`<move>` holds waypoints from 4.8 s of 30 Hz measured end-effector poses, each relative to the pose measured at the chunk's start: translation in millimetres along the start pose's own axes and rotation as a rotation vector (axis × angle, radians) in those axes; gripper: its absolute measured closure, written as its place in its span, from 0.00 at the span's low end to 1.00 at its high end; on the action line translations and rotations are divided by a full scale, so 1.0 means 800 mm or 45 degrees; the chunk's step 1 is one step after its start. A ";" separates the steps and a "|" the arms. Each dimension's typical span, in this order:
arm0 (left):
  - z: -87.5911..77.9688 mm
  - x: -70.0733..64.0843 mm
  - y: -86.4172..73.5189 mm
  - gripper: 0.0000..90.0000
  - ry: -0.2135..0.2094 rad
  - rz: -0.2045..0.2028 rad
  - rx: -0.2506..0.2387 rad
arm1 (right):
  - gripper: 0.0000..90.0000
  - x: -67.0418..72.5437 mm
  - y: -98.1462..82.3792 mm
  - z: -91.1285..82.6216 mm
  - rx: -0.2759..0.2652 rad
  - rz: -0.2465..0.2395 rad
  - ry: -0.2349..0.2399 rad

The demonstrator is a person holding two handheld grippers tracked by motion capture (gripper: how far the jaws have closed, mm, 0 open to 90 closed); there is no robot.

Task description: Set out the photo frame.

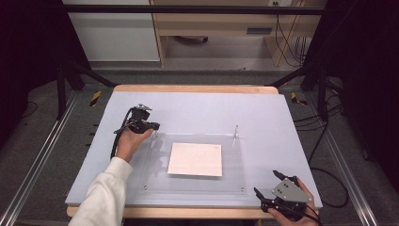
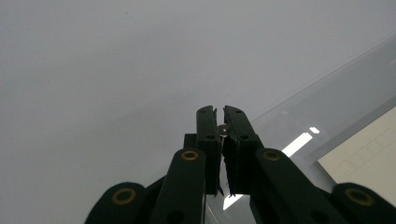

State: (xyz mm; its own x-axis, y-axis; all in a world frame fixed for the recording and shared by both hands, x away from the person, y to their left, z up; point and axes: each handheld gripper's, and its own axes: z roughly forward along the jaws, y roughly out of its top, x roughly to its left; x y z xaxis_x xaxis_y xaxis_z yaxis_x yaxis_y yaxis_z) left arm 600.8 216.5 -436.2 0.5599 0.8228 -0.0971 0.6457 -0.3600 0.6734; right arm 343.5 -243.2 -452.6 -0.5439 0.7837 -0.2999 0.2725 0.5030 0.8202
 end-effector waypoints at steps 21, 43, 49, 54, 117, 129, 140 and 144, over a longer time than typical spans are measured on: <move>0.002 0.003 0.004 0.94 -0.015 -0.006 0.026 | 0.22 0.030 -0.009 0.022 0.102 -0.129 0.067; 0.002 0.003 0.000 0.94 -0.019 0.001 0.001 | 0.34 0.044 0.003 0.038 0.014 -0.208 0.095; 0.002 0.003 0.000 0.94 -0.018 0.001 0.000 | 0.44 0.054 0.006 0.044 -0.015 -0.287 0.119; 0.003 0.004 0.000 0.94 -0.024 -0.006 -0.004 | 0.53 0.058 0.006 0.043 -0.046 -0.331 0.114; -0.126 -0.037 -0.069 0.61 0.023 0.213 -0.470 | 0.64 0.042 0.047 0.028 -0.092 -0.340 0.122; -0.185 -0.063 -0.096 0.59 -0.011 0.318 -0.530 | 0.66 0.031 0.068 0.025 -0.077 -0.305 0.135; -0.218 -0.101 -0.089 0.56 -0.113 0.443 -0.570 | 0.69 0.016 0.093 0.022 -0.061 -0.275 0.153; -0.222 -0.113 -0.082 0.56 -0.133 0.481 -0.547 | 0.69 0.012 0.098 0.022 -0.053 -0.263 0.161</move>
State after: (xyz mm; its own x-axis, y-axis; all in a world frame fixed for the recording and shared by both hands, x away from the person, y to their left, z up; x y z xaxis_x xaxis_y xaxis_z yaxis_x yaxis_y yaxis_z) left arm 416.0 244.0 -341.5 0.7728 0.6165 0.1503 0.1349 -0.3910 0.9104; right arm 373.9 -189.7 -399.6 -0.6805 0.6124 -0.4024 0.1133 0.6304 0.7679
